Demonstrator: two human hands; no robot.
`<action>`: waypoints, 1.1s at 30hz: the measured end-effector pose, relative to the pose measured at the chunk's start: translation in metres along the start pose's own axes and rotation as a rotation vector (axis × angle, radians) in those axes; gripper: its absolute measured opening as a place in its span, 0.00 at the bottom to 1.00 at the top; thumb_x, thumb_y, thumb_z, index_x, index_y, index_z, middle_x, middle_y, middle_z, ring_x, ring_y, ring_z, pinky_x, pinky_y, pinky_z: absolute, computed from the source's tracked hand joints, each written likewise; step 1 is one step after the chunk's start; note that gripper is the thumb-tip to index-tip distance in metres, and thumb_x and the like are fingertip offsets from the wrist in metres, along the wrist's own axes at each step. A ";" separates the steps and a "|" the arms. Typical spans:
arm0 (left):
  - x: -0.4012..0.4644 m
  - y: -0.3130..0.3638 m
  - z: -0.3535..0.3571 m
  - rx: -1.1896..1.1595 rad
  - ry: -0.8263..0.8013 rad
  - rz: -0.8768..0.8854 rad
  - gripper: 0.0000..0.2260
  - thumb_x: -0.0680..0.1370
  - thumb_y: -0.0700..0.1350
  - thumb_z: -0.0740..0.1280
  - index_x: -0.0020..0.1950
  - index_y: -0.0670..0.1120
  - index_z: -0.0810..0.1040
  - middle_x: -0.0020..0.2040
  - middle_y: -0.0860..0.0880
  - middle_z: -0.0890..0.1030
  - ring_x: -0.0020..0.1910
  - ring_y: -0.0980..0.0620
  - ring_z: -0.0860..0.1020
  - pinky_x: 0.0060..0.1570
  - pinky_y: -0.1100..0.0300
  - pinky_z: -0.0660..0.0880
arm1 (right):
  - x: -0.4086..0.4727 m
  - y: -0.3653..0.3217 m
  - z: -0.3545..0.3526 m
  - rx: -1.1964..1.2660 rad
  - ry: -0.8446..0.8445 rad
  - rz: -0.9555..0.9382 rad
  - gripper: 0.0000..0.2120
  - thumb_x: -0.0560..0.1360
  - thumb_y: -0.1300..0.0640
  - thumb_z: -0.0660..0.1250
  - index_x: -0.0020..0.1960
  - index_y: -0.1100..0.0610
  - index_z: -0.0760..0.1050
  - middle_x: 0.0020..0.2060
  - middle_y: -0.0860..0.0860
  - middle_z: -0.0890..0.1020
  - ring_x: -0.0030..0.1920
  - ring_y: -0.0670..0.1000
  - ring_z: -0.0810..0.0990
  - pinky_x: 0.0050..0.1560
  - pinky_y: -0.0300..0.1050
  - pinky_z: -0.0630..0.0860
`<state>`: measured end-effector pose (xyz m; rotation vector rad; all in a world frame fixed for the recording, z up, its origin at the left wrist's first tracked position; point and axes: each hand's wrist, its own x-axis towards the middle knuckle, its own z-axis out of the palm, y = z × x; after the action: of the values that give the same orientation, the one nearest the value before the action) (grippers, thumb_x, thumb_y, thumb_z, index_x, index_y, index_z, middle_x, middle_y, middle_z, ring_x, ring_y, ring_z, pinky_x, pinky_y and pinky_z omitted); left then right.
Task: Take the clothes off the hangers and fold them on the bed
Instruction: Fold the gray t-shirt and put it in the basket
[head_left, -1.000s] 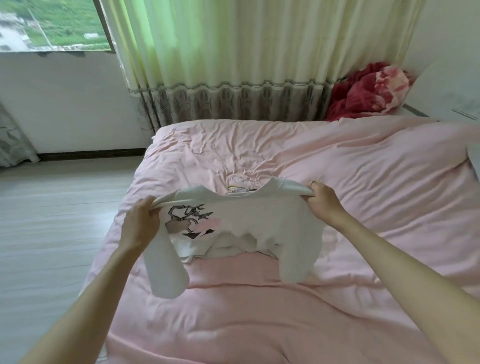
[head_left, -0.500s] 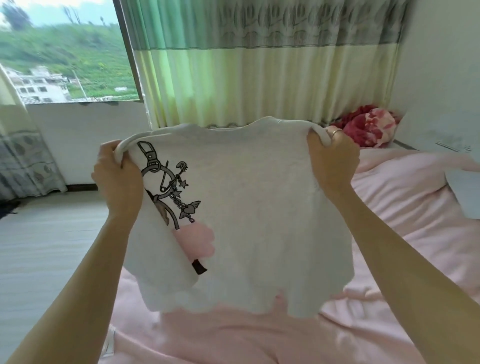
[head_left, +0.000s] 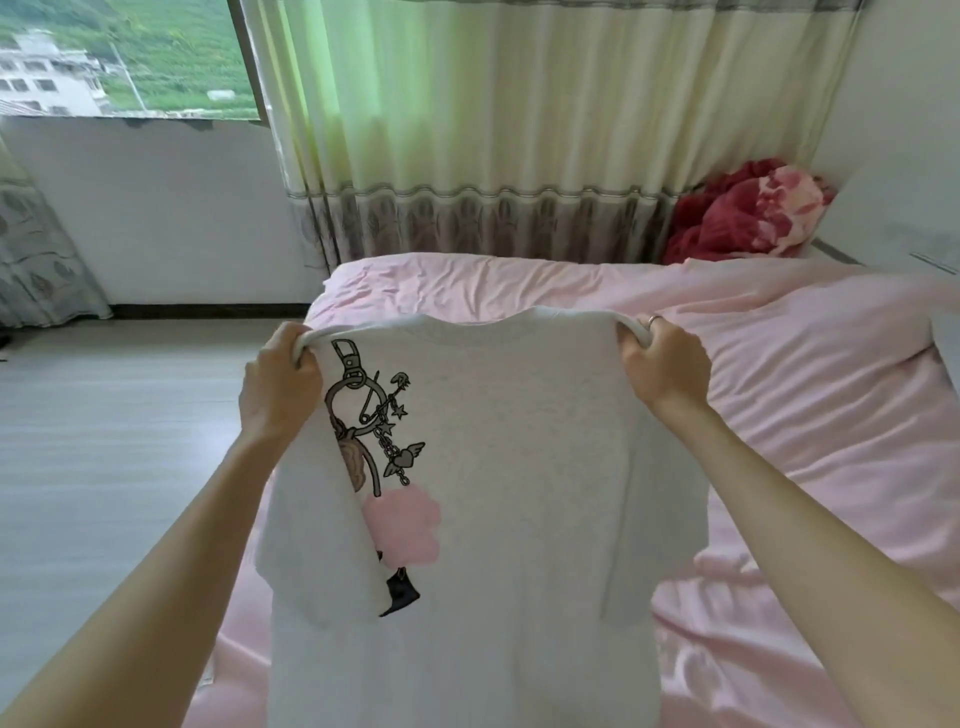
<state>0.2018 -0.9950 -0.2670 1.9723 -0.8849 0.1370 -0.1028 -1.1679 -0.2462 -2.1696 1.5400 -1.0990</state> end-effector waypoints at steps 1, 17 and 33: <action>0.010 -0.011 0.012 0.013 -0.030 -0.028 0.13 0.76 0.36 0.56 0.54 0.45 0.77 0.44 0.40 0.79 0.44 0.39 0.76 0.42 0.49 0.73 | 0.009 0.006 0.016 0.031 -0.040 0.017 0.12 0.77 0.52 0.61 0.44 0.60 0.77 0.41 0.56 0.80 0.46 0.60 0.77 0.42 0.44 0.65; 0.142 -0.167 0.202 -0.172 -0.593 -0.608 0.06 0.57 0.40 0.58 0.32 0.44 0.71 0.30 0.47 0.67 0.31 0.51 0.64 0.29 0.60 0.58 | 0.136 0.103 0.286 0.304 -0.884 0.603 0.13 0.69 0.56 0.74 0.40 0.66 0.76 0.36 0.55 0.79 0.37 0.53 0.76 0.40 0.44 0.71; 0.162 -0.287 0.403 0.405 -0.454 -0.203 0.11 0.83 0.44 0.55 0.61 0.44 0.74 0.53 0.38 0.79 0.48 0.38 0.76 0.39 0.55 0.62 | 0.164 0.185 0.513 -0.067 -0.528 0.298 0.10 0.77 0.54 0.63 0.54 0.58 0.77 0.50 0.58 0.80 0.53 0.59 0.76 0.48 0.48 0.68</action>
<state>0.4023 -1.3145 -0.6259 2.5170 -0.9895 -0.2812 0.1553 -1.4944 -0.6346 -1.9644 1.5816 -0.3461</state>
